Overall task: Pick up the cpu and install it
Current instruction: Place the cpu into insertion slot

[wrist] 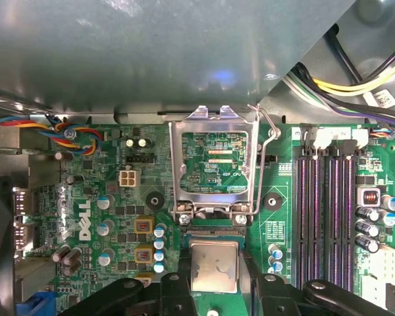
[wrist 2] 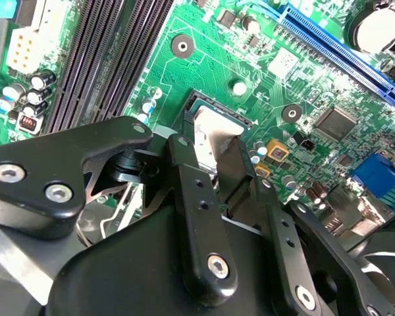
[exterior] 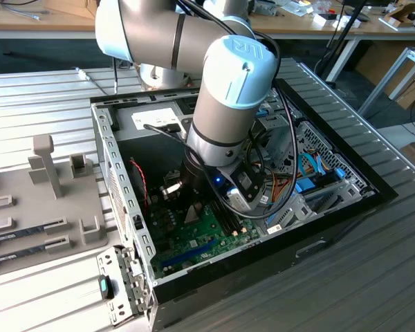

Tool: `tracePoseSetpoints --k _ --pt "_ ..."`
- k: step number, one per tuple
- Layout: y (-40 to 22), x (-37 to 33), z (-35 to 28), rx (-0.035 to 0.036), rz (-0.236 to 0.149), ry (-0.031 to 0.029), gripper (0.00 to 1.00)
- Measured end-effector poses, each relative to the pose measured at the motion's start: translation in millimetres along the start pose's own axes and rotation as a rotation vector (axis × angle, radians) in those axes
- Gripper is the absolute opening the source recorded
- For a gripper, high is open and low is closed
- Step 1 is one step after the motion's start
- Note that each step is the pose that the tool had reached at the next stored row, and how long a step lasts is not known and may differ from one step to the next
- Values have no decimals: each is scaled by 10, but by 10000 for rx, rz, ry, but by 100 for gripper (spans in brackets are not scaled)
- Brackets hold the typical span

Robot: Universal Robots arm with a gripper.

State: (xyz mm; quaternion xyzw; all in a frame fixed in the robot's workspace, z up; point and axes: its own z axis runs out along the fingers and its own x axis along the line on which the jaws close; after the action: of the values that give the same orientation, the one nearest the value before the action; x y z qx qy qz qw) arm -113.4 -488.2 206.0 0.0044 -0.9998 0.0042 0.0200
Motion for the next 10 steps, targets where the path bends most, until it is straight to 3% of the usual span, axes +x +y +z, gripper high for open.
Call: tracePoseSetpoints --k 10 --pt "0 0 7 0 15 1 39"
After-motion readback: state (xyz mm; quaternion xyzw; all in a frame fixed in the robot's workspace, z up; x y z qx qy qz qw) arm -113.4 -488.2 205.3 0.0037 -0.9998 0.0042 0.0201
